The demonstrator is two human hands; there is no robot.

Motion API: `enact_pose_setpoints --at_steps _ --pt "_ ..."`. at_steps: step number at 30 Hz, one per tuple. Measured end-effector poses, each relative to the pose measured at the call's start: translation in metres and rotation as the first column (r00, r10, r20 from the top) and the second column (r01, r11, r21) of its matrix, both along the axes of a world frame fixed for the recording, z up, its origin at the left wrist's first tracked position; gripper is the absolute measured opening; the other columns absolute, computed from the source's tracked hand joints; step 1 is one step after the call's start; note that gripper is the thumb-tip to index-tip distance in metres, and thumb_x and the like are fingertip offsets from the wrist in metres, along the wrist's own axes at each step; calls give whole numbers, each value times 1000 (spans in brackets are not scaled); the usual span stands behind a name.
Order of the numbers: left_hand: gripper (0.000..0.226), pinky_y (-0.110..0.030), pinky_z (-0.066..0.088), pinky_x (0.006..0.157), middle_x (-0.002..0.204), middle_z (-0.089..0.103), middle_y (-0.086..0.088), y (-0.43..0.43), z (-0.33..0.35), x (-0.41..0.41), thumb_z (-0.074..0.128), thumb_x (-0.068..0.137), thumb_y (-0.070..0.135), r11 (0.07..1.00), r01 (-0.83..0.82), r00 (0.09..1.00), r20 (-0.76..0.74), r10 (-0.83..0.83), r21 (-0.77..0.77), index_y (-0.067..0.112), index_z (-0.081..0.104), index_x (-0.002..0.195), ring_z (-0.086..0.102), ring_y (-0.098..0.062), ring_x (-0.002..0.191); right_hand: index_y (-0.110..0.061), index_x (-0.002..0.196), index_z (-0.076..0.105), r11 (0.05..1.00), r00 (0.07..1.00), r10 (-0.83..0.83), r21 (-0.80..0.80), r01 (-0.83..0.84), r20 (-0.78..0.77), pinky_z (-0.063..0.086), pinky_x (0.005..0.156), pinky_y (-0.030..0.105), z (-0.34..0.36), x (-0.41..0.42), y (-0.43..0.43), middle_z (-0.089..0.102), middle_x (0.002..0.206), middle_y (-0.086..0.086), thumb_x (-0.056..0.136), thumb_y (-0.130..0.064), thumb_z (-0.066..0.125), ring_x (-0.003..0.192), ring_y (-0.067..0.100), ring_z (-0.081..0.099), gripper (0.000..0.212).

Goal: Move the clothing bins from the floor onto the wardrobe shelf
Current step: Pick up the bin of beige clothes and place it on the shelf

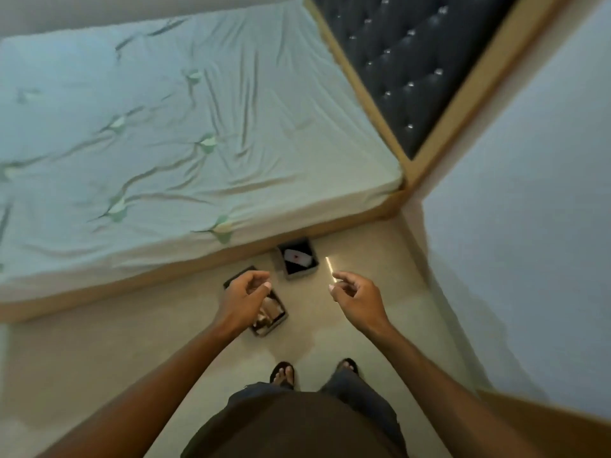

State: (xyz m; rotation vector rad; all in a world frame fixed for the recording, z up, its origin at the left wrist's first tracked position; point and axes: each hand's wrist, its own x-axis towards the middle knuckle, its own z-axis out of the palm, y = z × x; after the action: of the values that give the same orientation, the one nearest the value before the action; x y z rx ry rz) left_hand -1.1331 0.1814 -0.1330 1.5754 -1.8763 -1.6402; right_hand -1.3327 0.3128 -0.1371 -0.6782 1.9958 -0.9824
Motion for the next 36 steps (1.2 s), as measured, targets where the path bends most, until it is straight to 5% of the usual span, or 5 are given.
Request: enact_pose_setpoints --at_steps 10,20,28,31,36 --pt "17 -27 51 83 99 68 1 -65 -87 41 59 93 20 855 -494 866 179 468 155 23 64 109 65 -15 95 -15 118 67 890 904 424 159 -427 55 54 74 18 -107 16 -171 69 86 -7 88 -22 65 82 4 66 31" --pt "30 -39 53 93 113 67 -4 -90 -315 49 59 90 25 752 -565 792 479 379 339 17 63 119 64 -21 102 -17 116 68 645 729 669 377 -665 141 53 83 29 -354 17 -235 65 89 -7 87 -25 62 87 13 63 30" --pt "27 -26 47 77 106 59 2 -106 -534 44 57 92 24 746 -583 761 537 364 321 16 60 118 59 -15 91 -24 117 67 695 804 574 427 -578 153 51 89 29 -570 29 -235 69 109 -4 87 -26 60 100 15 64 31" --pt "13 -32 51 73 79 56 7 -113 -592 43 60 91 23 751 -609 730 552 403 256 16 64 101 58 -16 75 -26 123 63 636 732 670 413 -652 122 52 90 31 -617 36 -236 63 123 -2 87 -32 60 103 16 63 37" --pt "17 -30 54 72 88 66 0 -120 -647 54 55 91 32 758 -567 769 538 346 323 22 68 96 62 -17 78 -29 129 59 506 574 818 430 -748 38 47 83 29 -667 47 -248 56 123 4 89 -29 56 107 23 57 40"
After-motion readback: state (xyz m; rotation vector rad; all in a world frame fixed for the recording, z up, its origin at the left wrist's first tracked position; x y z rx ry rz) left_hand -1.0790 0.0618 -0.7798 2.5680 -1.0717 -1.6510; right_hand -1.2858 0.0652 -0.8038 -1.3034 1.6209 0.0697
